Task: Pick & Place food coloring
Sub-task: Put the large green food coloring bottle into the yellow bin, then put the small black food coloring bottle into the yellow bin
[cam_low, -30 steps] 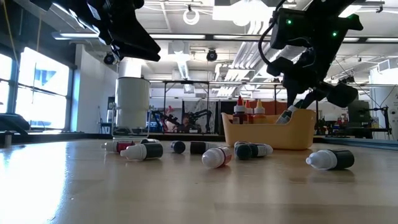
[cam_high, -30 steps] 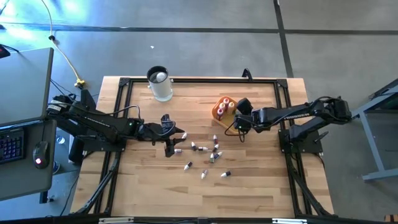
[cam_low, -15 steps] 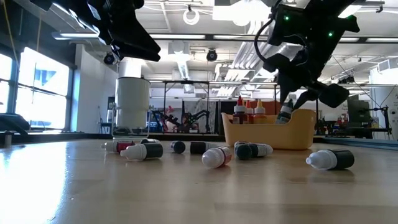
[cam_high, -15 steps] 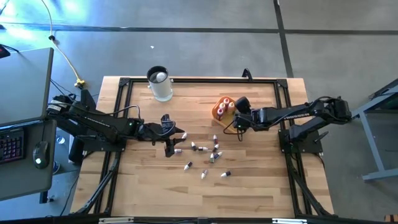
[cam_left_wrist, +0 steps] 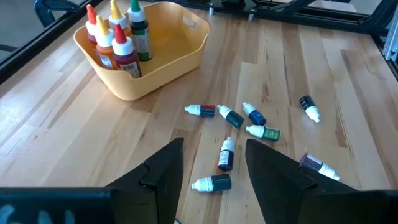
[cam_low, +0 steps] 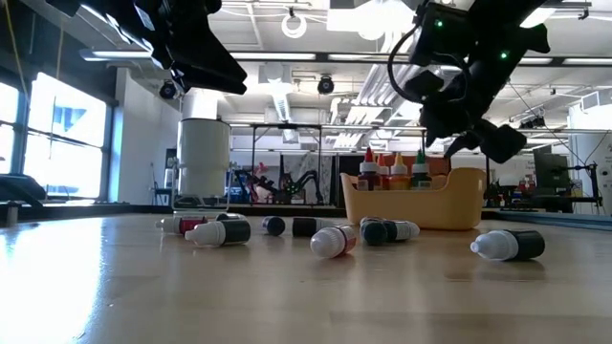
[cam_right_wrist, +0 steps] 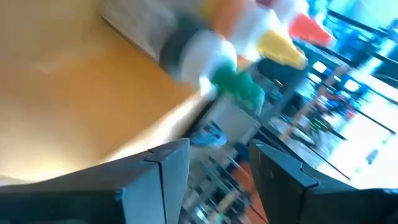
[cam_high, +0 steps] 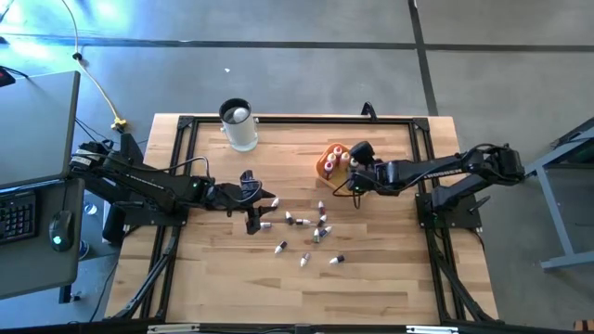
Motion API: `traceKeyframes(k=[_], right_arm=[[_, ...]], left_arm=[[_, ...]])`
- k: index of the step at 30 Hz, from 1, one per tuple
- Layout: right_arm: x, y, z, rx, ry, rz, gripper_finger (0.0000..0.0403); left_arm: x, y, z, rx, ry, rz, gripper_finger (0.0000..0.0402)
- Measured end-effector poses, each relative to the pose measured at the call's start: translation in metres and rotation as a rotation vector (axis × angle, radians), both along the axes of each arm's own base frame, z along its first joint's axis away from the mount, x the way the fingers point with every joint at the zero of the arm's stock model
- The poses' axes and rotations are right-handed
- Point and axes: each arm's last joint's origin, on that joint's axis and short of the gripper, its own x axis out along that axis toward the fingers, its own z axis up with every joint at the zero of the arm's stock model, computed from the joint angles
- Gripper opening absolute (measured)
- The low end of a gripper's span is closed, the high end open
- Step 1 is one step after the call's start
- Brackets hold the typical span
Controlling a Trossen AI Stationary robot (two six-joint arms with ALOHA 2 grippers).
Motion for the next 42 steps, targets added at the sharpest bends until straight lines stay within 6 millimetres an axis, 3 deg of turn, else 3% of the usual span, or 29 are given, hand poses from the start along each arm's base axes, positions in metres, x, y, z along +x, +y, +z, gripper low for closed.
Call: traceKeyframes(k=[8,17,20,27,29,31,38,42], right_arm=[[0.002,0.003,0.004,-0.098,-0.085,-0.051,0.0157],[-0.016,0.039,0.035,-0.176,-0.384,-0.049,0.0149],[-0.025,0.056,0.046,0.099,-0.559,-0.005,0.0149],[-0.025,0.103,0.063,1.226,-0.731,0.146,0.0147],[-0.023,0.118,0.057,1.382,-0.71,0.218,0.0145],[-0.02,0.132,0.043,1.428,-0.693,0.268,0.0144],[-0.013,0.17,-0.019,1.412,-0.641,0.28,0.0145],[-0.002,0.178,-0.046,1.312,-0.656,0.199,0.0145]], left_arm=[[0.0,0.0,0.0,0.0,0.0,0.0,0.017],[0.0,0.0,0.0,0.0,0.001,0.0,0.017],[0.0,0.0,0.0,-0.001,0.0,0.0,0.017],[0.0,0.0,0.0,-0.001,0.0,0.0,0.017],[0.0,0.0,0.0,-0.003,0.0,0.002,0.017],[0.0,0.0,0.0,-0.02,-0.005,0.01,0.017],[0.001,0.0,0.002,-0.084,-0.036,0.039,0.017],[0.001,0.0,0.002,-0.089,-0.038,0.041,0.017]])
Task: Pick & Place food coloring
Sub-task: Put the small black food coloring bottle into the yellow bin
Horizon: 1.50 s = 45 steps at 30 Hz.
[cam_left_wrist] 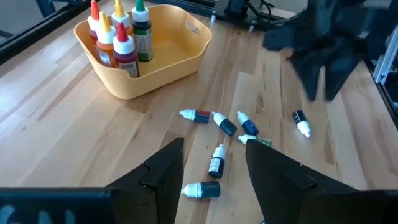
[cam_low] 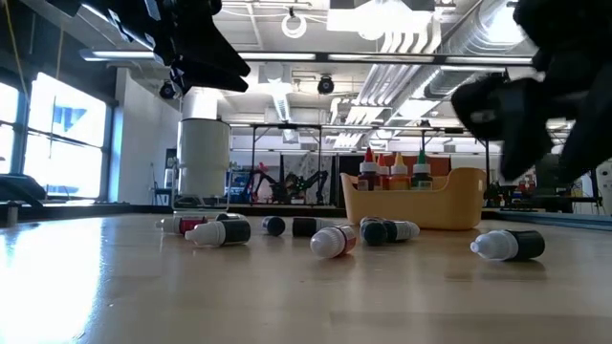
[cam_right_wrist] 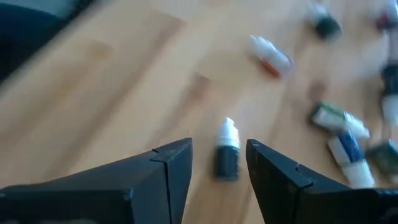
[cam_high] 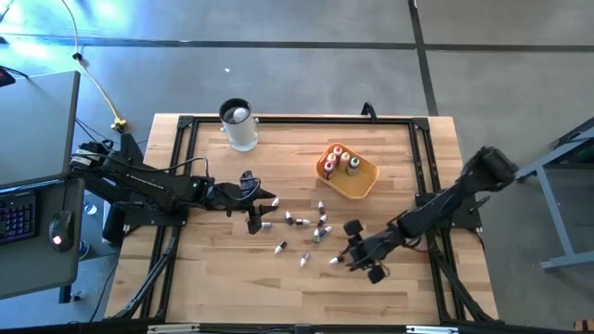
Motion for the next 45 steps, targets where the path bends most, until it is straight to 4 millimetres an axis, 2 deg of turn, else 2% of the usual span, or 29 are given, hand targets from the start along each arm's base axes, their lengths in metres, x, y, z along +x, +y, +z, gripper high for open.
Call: traceKeyframes(k=[7,12,22,24,27,31,35,37,39,42,45], right_arm=[[0.01,0.004,-0.037,-0.047,0.091,-0.053,0.0145],[0.012,0.005,-0.046,-0.059,0.103,-0.069,0.014],[0.013,0.005,-0.038,-0.031,0.049,-0.079,0.007],[0.012,0.004,-0.026,-0.016,0.019,-0.087,0.0064],[0.007,-0.001,0.003,-0.032,-0.081,-0.107,0.0065],[-0.01,-0.02,0.04,-0.24,-0.201,-0.251,0.0079],[-0.03,-0.06,0.061,-0.434,-0.206,-0.583,0.0081],[-0.039,-0.082,0.065,-0.422,-0.169,-0.742,0.0081],[-0.045,-0.101,0.064,-0.397,-0.089,-0.819,0.0081],[-0.046,-0.123,0.059,-0.357,0.019,-0.834,0.0082],[-0.041,-0.135,0.055,-0.326,0.042,-0.789,0.0082]], left_arm=[[0.0,0.0,0.0,-0.021,-0.002,0.008,0.017],[0.0,0.0,0.0,-0.019,-0.001,0.008,0.017],[0.0,0.0,0.0,-0.016,0.0,0.007,0.017],[0.0,0.0,0.0,-0.017,-0.001,0.007,0.017],[0.0,0.0,0.0,-0.017,-0.001,0.007,0.017],[0.0,0.0,0.0,-0.019,-0.002,0.008,0.017],[0.0,0.0,0.0,-0.019,-0.002,0.009,0.017],[0.0,0.0,0.0,-0.019,-0.002,0.009,0.017],[0.0,0.0,0.0,-0.019,-0.002,0.009,0.017],[0.0,0.0,0.0,-0.02,-0.003,0.01,0.017],[0.0,0.0,0.0,-0.043,-0.007,0.021,0.017]])
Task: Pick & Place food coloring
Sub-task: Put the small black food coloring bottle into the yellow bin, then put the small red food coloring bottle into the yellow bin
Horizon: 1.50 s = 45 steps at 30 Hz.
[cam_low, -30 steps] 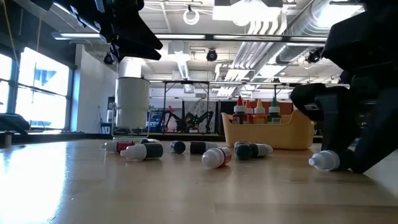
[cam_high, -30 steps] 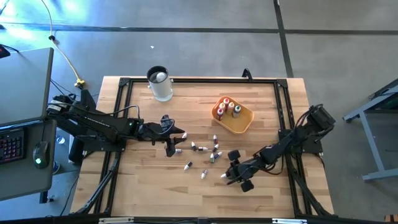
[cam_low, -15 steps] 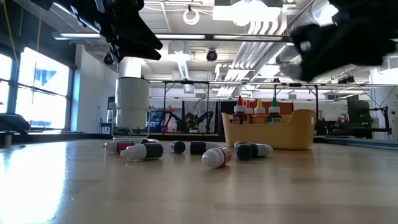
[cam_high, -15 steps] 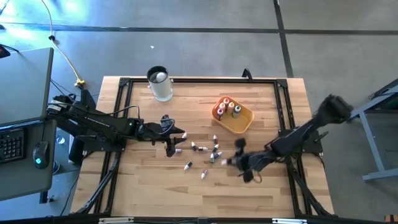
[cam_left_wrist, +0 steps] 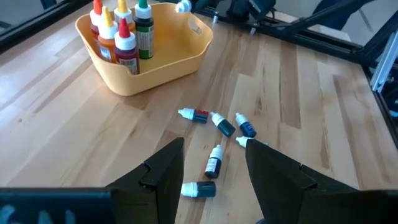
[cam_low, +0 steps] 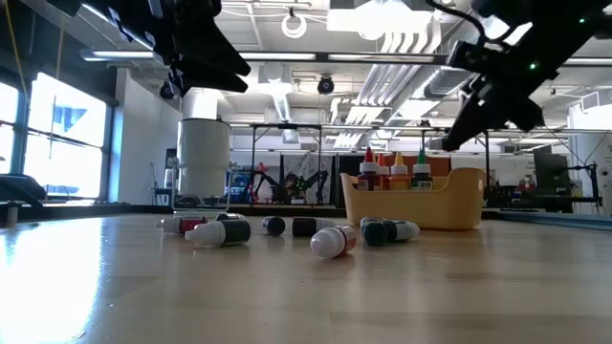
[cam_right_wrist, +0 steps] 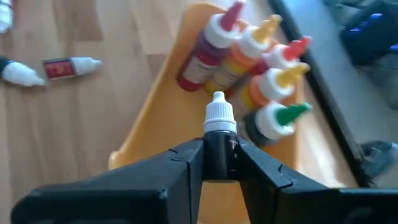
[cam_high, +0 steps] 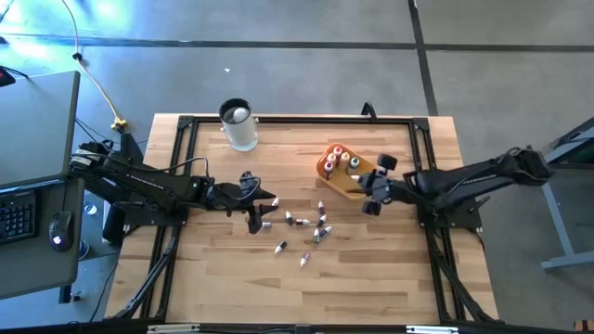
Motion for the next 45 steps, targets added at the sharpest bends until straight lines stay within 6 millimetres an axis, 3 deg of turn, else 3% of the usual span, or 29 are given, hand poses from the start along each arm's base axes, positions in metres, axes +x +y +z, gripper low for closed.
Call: traceKeyframes(k=[8,15,21,27,34,39,45], right_arm=[[0.007,-0.015,-0.018,0.046,0.074,0.001,0.0111],[0.015,-0.012,-0.021,0.038,0.042,0.033,0.0158],[0.031,0.01,0.005,0.091,-0.111,0.173,0.0166],[0.037,0.04,0.027,0.14,-0.175,0.335,0.0152],[0.029,0.077,0.029,0.187,-0.198,0.486,0.0138],[0.022,0.097,0.031,0.14,-0.216,0.555,0.0138],[0.009,0.105,0.043,0.012,-0.269,0.554,0.0138]], left_arm=[[0.0,0.0,0.0,-0.108,-0.019,0.049,0.017],[0.012,-0.003,-0.012,-0.206,-0.023,0.098,0.017],[0.037,-0.008,-0.025,-0.197,-0.111,0.075,0.017],[0.047,-0.011,-0.028,-0.24,-0.173,0.033,0.017],[0.051,-0.012,-0.036,-0.252,-0.157,0.057,0.017],[0.058,-0.012,-0.053,-0.152,-0.114,0.067,0.017],[0.087,-0.024,-0.061,0.028,-0.132,-0.189,0.017]])
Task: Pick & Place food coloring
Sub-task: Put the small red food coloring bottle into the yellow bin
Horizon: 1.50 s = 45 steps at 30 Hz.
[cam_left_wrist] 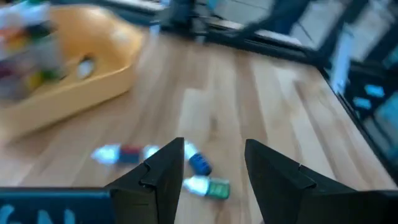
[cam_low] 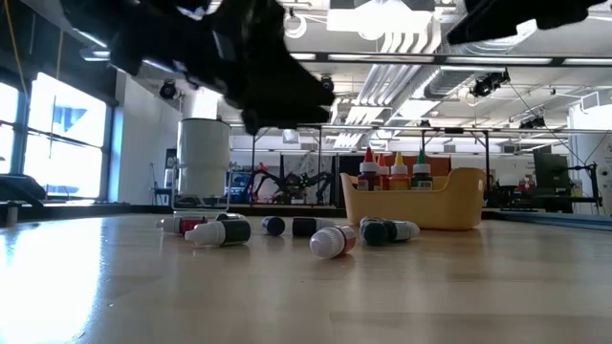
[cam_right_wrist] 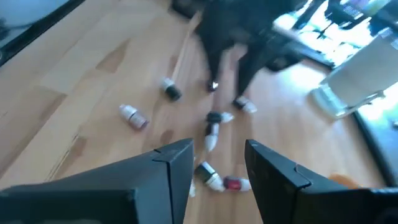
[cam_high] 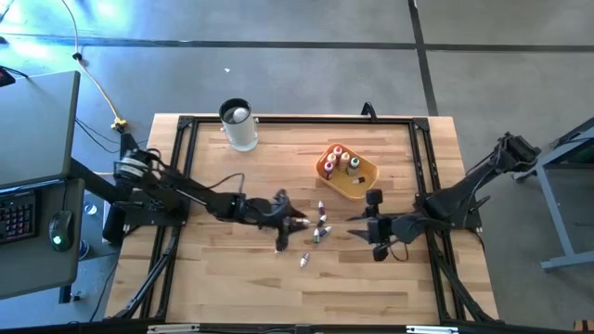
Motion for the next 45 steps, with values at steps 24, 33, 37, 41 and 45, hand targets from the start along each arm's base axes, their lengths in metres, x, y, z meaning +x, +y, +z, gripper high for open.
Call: traceKeyframes(k=[24,33,37,41,45], right_arm=[[-0.033,0.003,0.027,0.112,-0.109,0.034,0.0138],[-0.033,0.003,0.027,0.111,-0.106,0.036,0.0138],[-0.033,0.003,0.027,0.111,-0.106,0.036,0.0138],[-0.033,0.003,0.027,0.117,-0.099,0.038,0.0138],[-0.034,0.004,0.026,0.192,-0.074,0.058,0.0138]], left_arm=[[0.048,-0.007,-0.023,0.037,0.524,0.166,0.017],[0.049,-0.007,-0.045,0.147,0.598,0.138,0.017],[0.05,-0.007,-0.048,0.155,0.606,0.148,0.017],[0.049,-0.007,-0.049,0.142,0.615,0.127,0.017],[0.05,-0.007,-0.048,0.138,0.607,0.126,0.017]])
